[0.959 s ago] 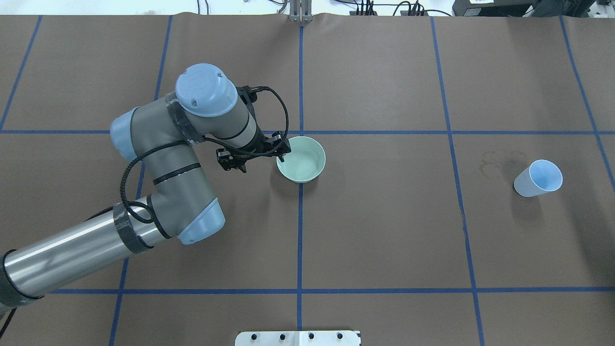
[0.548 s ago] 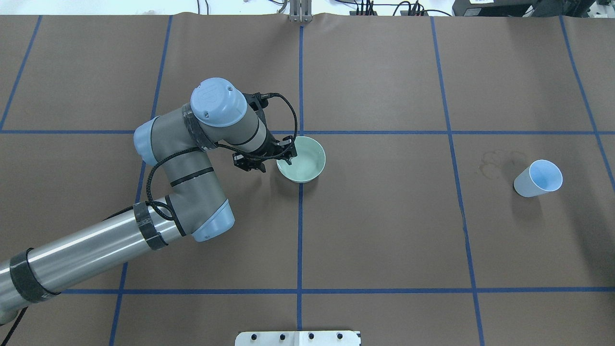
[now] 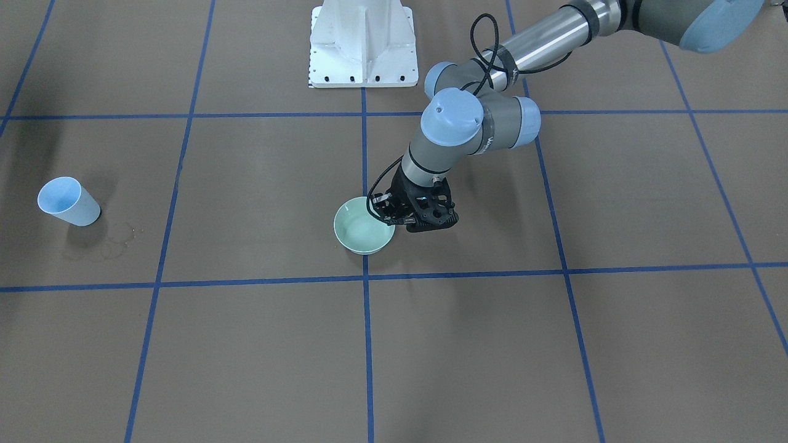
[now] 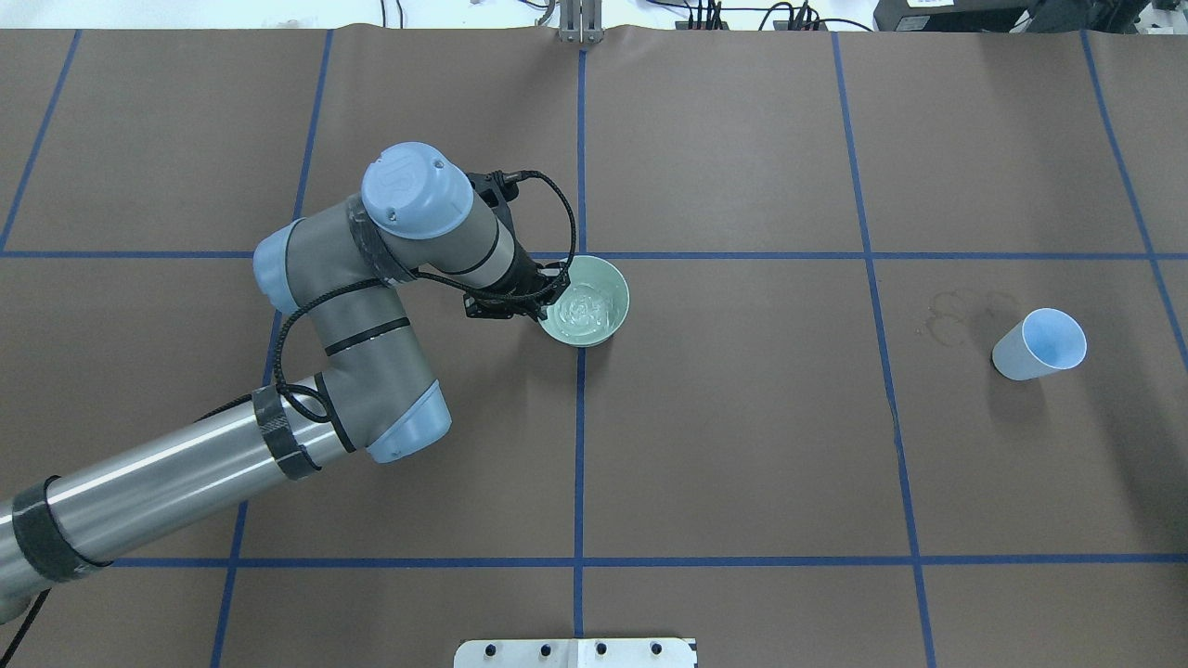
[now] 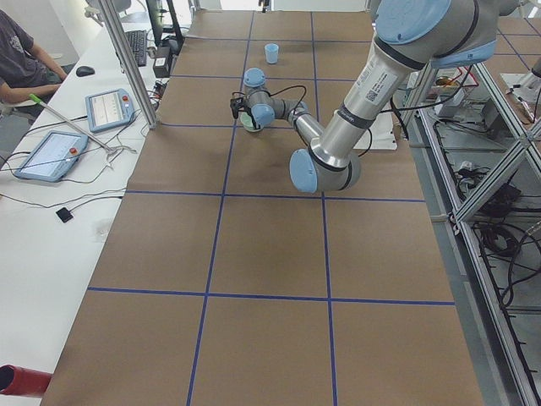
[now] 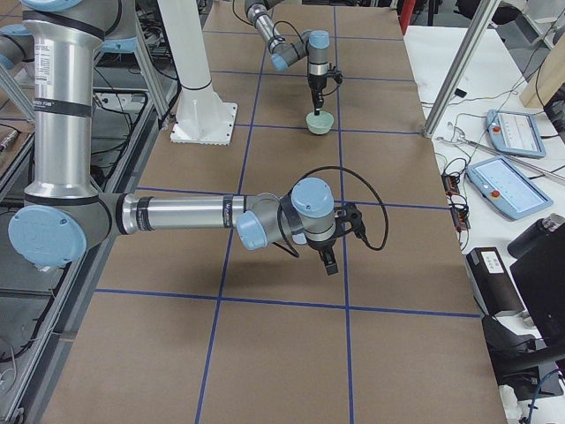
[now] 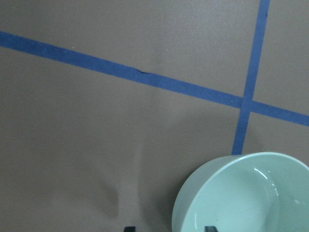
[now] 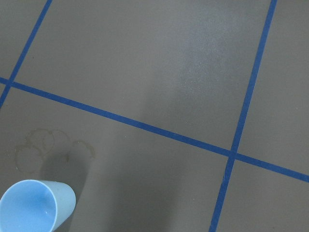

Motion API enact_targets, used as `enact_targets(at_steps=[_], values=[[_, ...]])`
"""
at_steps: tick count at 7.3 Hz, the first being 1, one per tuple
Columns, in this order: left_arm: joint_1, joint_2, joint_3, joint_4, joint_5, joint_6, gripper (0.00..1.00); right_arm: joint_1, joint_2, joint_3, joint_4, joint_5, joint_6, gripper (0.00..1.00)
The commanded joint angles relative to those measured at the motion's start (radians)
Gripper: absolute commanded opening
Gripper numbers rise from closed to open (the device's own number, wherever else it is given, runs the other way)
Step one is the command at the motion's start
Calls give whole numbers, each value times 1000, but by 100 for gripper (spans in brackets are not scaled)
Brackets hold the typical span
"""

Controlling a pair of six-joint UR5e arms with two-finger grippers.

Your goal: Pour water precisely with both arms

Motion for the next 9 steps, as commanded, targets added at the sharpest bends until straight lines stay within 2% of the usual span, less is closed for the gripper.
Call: enact_targets(at_steps=[1, 3, 4, 5, 6, 7, 9], values=[[-63, 210, -224, -4, -68, 16, 0, 2, 2, 3, 0, 0, 1, 100], [-154, 482, -403, -5, -146, 199, 0, 2, 1, 6, 1, 0, 2, 100], [-211, 643, -463, -10, -165, 370, 0, 2, 1, 12, 1, -2, 2, 100], [-266, 772, -465, -60, -174, 534, 0, 2, -4, 18, 1, -2, 2, 100], [-341, 848, -422, -121, -224, 653, 0, 2, -9, 26, 1, -2, 2, 100], [-407, 856, -344, -146, -299, 747, 0, 2, -12, 28, 1, -2, 2, 100], [-446, 855, -246, -148, -308, 844, 0, 2, -13, 28, 1, -2, 2, 100]])
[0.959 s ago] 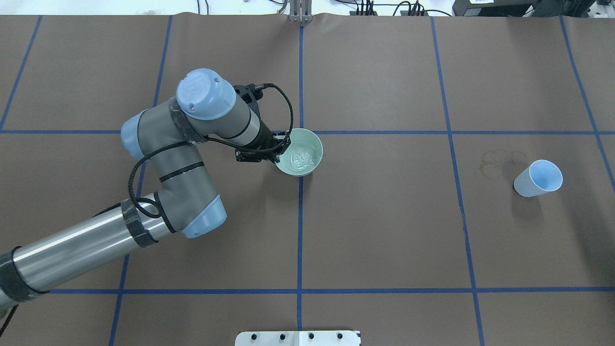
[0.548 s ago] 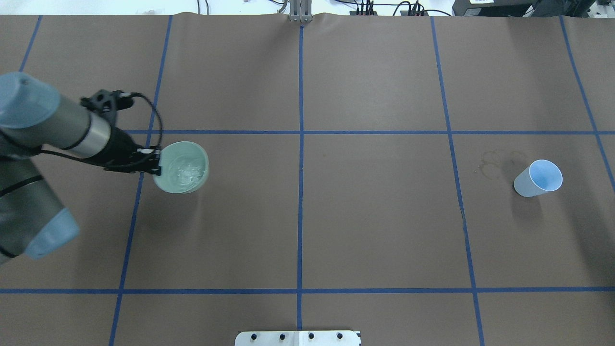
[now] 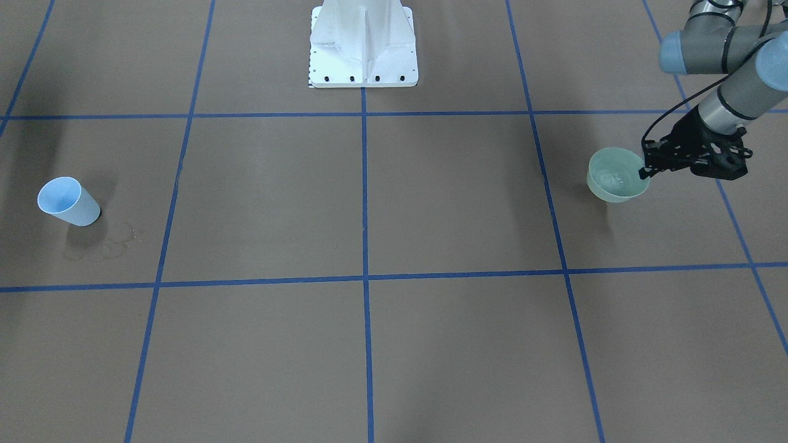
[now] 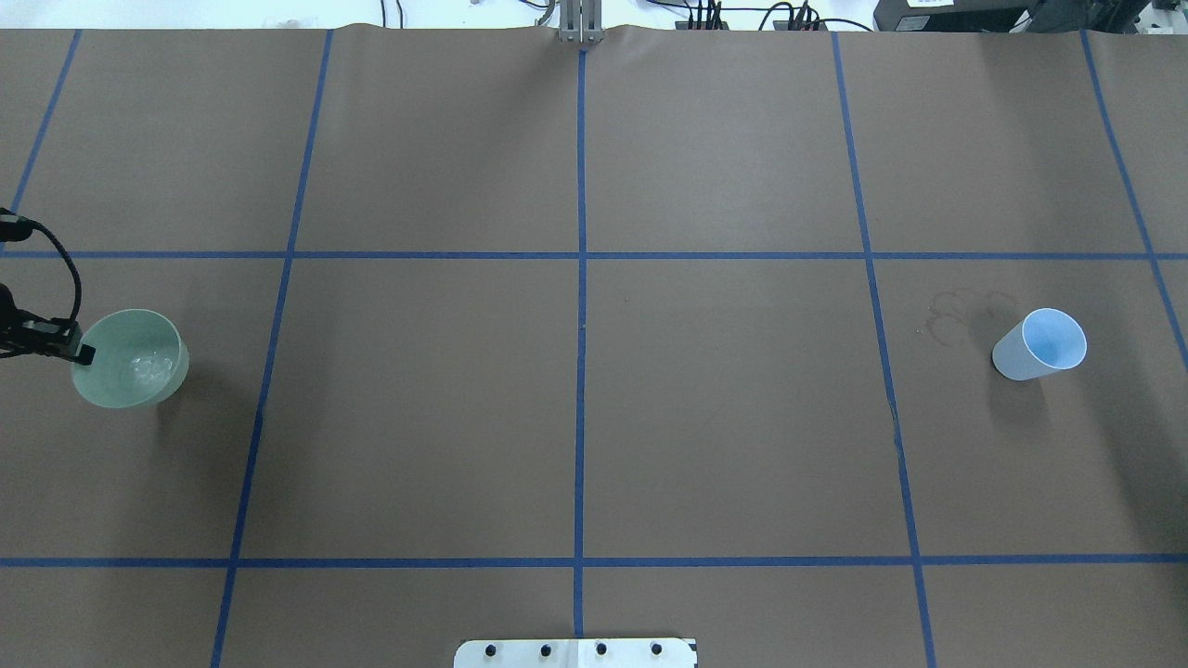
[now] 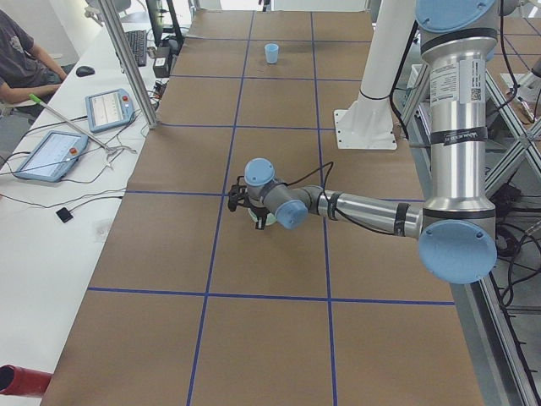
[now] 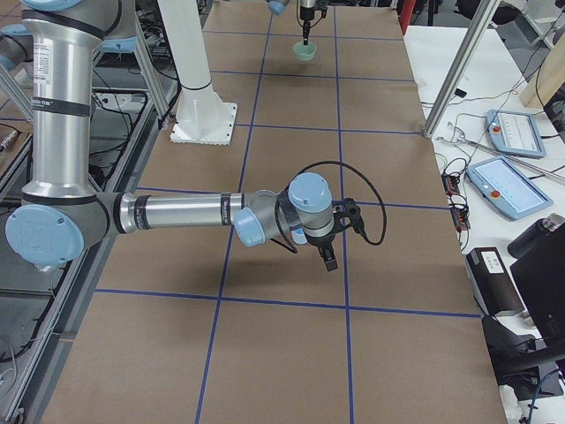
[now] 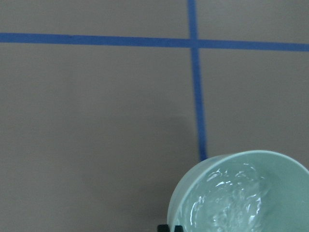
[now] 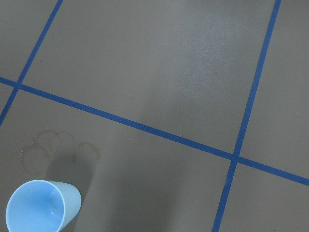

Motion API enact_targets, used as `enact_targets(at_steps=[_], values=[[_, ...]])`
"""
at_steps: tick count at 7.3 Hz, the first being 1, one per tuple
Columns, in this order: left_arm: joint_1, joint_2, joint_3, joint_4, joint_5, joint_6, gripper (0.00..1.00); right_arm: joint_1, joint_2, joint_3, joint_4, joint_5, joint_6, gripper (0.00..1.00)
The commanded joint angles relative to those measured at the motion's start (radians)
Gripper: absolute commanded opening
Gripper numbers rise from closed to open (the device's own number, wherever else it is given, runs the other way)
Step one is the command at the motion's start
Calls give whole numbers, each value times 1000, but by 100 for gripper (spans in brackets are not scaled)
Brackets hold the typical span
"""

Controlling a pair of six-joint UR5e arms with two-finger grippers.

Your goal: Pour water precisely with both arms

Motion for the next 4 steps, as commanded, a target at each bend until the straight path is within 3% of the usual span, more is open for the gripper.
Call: enact_targets(at_steps=[1, 3, 4], values=[[-24, 4, 83, -8, -14, 62, 0, 0, -2, 1, 0, 0, 0, 100], [-24, 4, 94, -9, -14, 61, 0, 0, -3, 2, 0, 0, 0, 100], [-26, 2, 100, -5, -14, 59, 21, 0, -3, 4, 0, 0, 0, 100]])
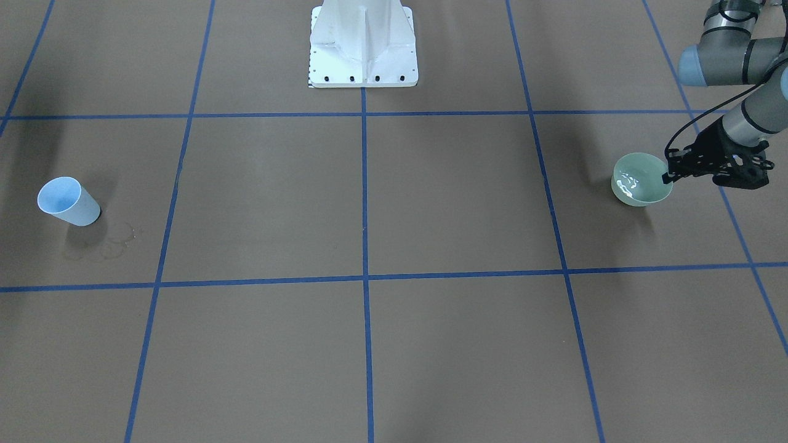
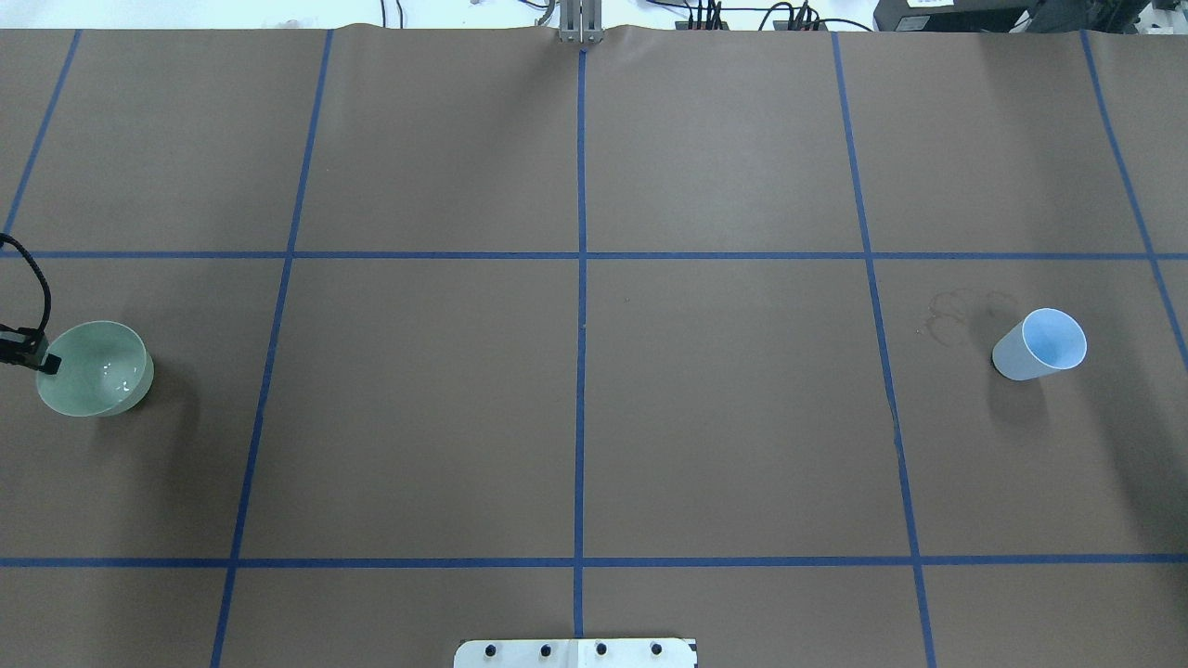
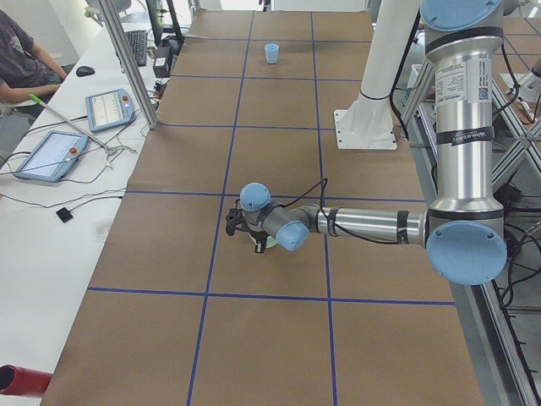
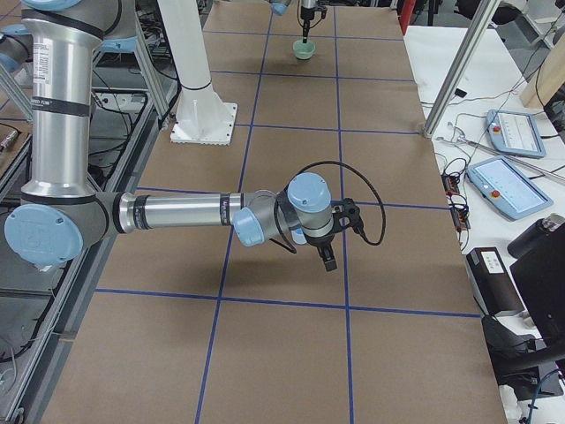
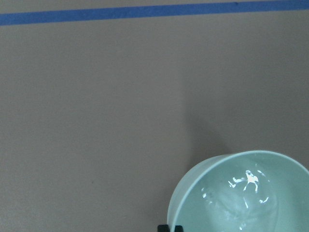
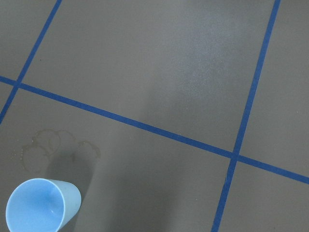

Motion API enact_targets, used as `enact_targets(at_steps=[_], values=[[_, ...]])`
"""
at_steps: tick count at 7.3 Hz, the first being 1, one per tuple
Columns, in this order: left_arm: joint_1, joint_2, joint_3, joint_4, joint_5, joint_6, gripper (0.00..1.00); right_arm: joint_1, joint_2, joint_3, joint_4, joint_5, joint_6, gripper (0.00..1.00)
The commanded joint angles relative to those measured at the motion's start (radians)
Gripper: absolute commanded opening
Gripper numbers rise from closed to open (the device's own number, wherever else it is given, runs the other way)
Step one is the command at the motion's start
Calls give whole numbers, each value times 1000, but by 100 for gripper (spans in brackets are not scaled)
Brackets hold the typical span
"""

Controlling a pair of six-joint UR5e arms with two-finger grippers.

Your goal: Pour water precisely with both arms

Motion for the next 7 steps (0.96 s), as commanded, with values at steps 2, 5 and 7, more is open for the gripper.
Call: enact_targets(at_steps=[2, 5, 7], values=[[-52, -12, 4, 3, -17, -17, 100, 0, 0, 3, 0, 2, 2, 100], [-244, -27, -65, 11, -109, -2, 100, 0, 23, 3, -85, 3, 8, 100], [-290, -29, -62, 111, -41, 182, 100, 3, 30, 0, -156, 0, 8, 100]])
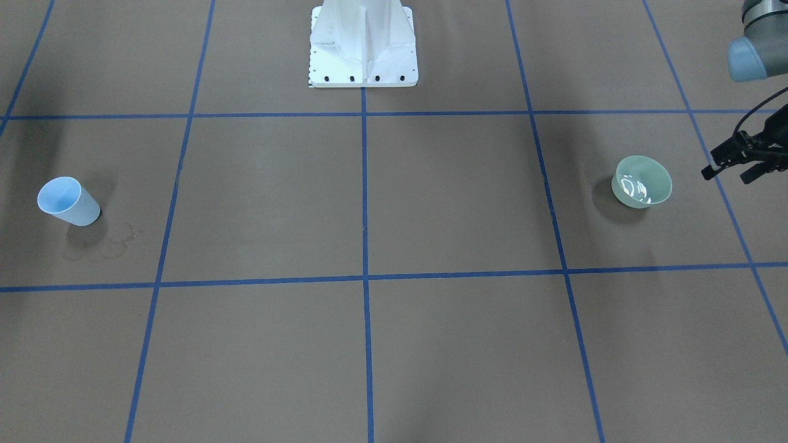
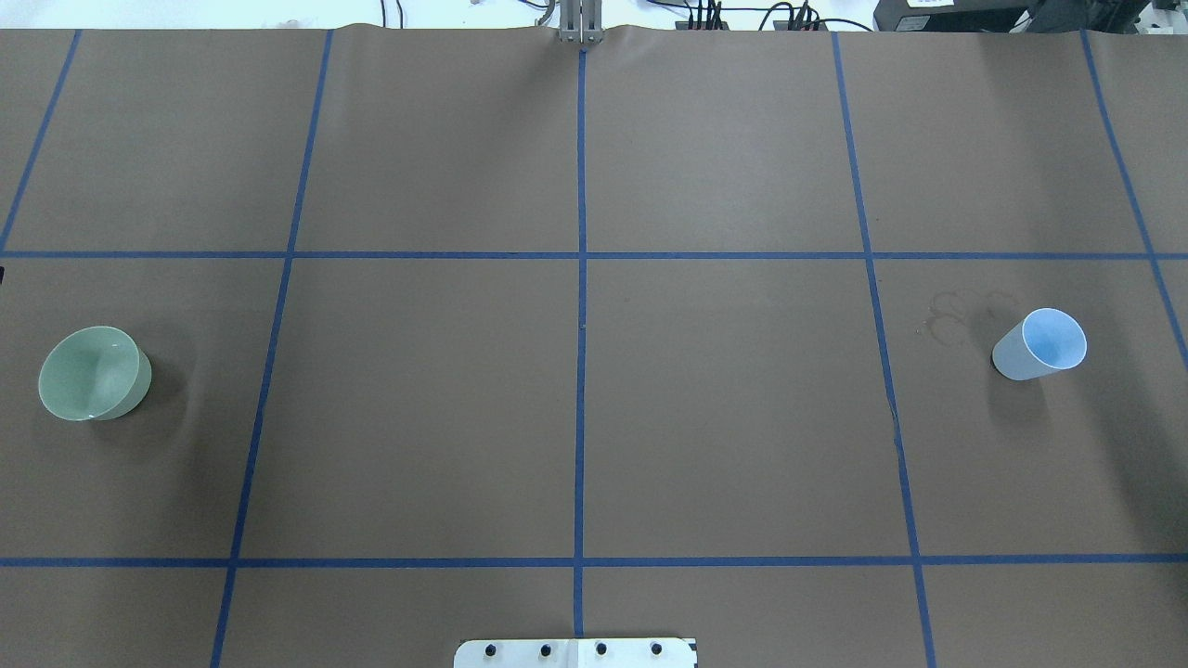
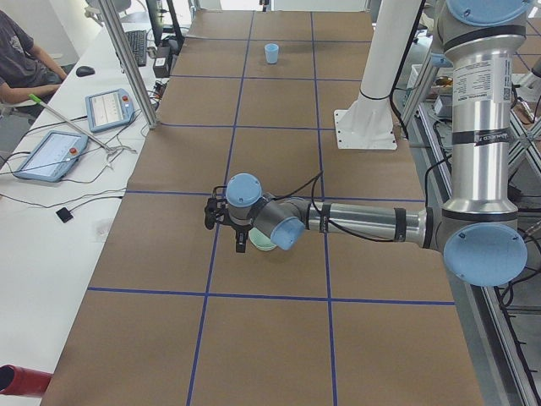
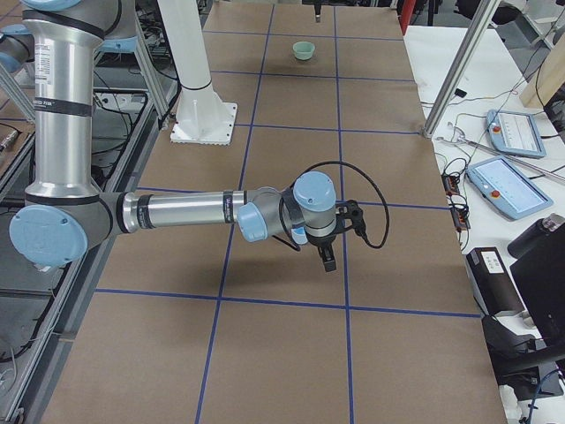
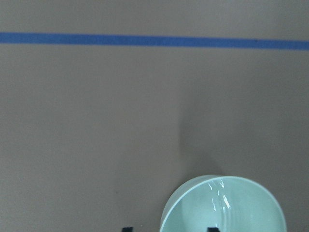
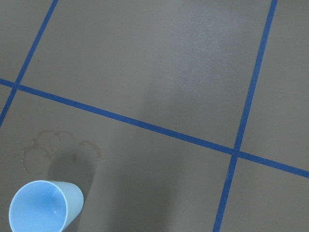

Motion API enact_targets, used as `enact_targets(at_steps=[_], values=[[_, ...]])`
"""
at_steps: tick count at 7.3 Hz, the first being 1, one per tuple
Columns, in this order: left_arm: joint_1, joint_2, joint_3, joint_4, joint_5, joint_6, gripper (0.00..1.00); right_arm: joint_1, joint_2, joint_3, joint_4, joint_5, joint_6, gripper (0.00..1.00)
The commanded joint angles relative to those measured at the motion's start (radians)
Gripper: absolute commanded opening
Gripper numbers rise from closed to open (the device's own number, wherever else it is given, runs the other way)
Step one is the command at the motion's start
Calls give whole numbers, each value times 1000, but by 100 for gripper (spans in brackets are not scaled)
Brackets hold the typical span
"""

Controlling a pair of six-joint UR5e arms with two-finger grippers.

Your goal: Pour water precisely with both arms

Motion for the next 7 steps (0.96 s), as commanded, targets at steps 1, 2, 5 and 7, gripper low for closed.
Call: enact_targets(at_steps=[1, 2, 5, 7], values=[[-110, -23, -7, 252, 61, 323, 100, 4, 10, -2, -66, -2, 0, 100], [-153, -97, -10, 436, 54, 394, 100, 4, 17, -3, -80, -29, 0, 100], [-177, -83, -79, 546, 46, 413, 100, 4, 7, -6, -105, -63, 3, 100], [-180, 32, -180, 532, -3, 413, 100, 4, 8, -8, -114, -71, 5, 100]])
